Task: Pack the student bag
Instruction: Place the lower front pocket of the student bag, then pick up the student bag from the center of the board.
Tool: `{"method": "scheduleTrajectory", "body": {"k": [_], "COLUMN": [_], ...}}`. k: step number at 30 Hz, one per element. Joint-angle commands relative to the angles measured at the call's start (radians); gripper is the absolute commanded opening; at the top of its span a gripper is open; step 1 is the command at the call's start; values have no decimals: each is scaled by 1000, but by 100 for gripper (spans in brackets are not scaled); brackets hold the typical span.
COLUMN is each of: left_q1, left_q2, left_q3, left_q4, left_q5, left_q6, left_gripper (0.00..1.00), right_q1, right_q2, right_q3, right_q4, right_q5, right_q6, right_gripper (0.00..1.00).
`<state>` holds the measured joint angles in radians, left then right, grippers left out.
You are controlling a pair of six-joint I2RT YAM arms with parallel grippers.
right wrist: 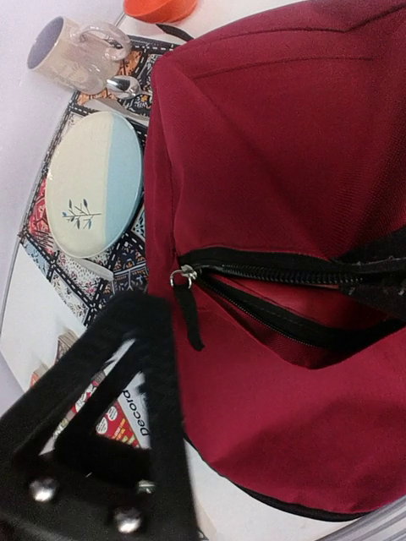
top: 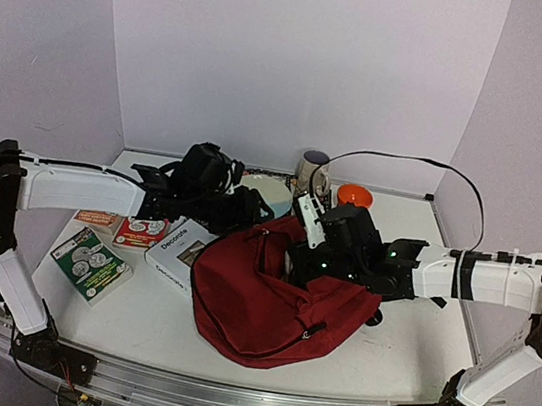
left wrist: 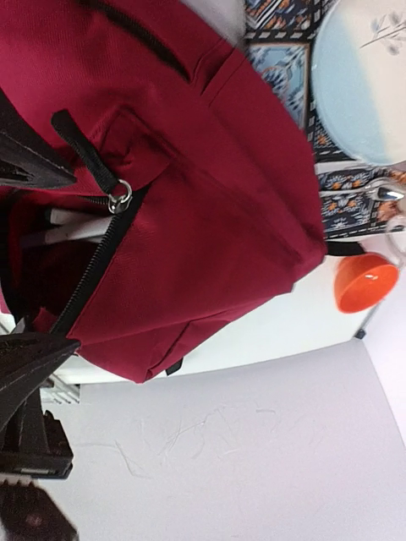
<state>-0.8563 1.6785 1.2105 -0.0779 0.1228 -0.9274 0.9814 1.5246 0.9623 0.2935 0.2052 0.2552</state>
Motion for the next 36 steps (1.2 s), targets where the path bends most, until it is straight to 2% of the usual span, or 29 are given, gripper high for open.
{"method": "scheduleTrajectory", "body": {"k": [1,12,23,30,36], "left_q1": [52,131,140,140,142], "left_q2": [-59,76,118,135,164], "left_q3": [-20,43,55,50,67], "left_q4": [-97,-182,-193,-206,-222], "left_q5": [-82,-13,66,59,67], "left_q6": [119,255,297,313,336], "left_gripper": [61,64,61,60,61], "right_q1": [11,11,13,12,13], "right_q2": [14,35,4,67,152], "right_q3": [38,64,202,328,411], "right_q4": [24,-54,-195,-280,-325], "right_q5": [-3,-18,-54,-21,-68], "right_q6": [9,-1,-78,-150,-165], "right_gripper": [2,11,39,48,50]}}
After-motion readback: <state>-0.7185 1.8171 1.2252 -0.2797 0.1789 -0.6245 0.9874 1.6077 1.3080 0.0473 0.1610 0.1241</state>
